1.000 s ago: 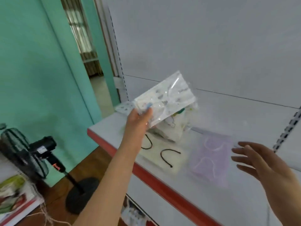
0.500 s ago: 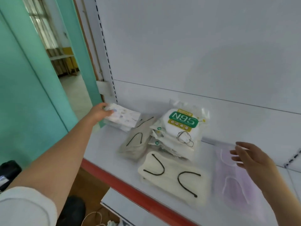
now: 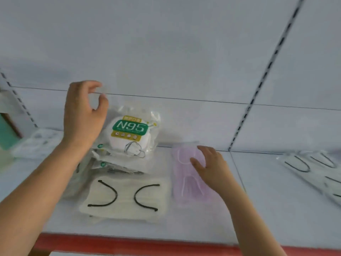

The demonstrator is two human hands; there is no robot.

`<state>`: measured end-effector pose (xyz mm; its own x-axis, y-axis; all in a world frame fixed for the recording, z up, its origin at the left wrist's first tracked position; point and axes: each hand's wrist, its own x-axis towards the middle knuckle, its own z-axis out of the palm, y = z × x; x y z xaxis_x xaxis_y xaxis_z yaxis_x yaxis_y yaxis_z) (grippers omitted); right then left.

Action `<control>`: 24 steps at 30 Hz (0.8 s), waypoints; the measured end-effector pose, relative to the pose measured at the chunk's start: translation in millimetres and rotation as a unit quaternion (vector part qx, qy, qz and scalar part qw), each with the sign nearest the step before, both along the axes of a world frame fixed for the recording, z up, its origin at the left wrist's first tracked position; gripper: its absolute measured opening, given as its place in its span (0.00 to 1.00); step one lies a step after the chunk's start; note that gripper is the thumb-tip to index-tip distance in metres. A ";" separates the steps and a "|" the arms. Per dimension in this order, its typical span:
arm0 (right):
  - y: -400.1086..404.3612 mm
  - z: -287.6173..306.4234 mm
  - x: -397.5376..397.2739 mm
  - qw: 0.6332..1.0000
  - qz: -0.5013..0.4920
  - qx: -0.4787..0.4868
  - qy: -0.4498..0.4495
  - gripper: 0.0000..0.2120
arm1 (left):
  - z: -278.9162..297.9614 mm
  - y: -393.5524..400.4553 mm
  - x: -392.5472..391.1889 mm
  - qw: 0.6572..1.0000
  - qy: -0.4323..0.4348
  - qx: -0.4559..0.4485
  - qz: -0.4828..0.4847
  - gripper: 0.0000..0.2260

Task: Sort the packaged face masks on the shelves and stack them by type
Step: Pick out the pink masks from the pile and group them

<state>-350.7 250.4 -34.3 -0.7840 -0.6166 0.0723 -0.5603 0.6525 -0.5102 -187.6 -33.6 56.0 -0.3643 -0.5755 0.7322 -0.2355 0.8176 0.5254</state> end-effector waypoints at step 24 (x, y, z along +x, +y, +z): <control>351.6 -2.9 -141.0 0.903 -0.419 -0.096 0.032 0.17 | -84.4 468.2 -287.6 0.863 -0.278 0.213 -0.365 0.16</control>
